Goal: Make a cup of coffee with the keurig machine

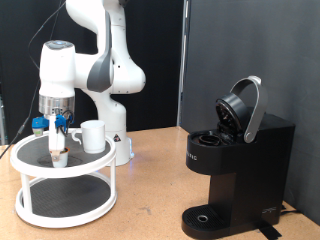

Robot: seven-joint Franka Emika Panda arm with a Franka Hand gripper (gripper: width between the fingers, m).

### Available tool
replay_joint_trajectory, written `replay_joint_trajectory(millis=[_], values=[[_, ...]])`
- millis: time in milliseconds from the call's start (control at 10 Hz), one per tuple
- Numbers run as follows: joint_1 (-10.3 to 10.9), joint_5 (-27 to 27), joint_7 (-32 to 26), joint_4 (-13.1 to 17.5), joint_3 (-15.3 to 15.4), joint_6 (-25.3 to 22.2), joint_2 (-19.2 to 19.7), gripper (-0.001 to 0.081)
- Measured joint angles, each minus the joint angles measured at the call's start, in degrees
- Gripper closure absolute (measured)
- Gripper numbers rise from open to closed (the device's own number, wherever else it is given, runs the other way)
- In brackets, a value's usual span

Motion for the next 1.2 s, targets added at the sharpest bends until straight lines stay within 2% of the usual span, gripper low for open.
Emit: replay_joint_trajectory(millis=[100,200,600,1200], values=[[0.0,0.0,0.1,0.0,0.0,0.0,0.0,0.0103],[0.0,0.0,0.3,0.0,0.0,0.0,0.0,0.008],[0.5,5.6,-0.3,0.4,0.2,1.2,0.0,0.0072],[0.6,6.1,-0.5,0.6,0.3,-1.2,0.0,0.0072]])
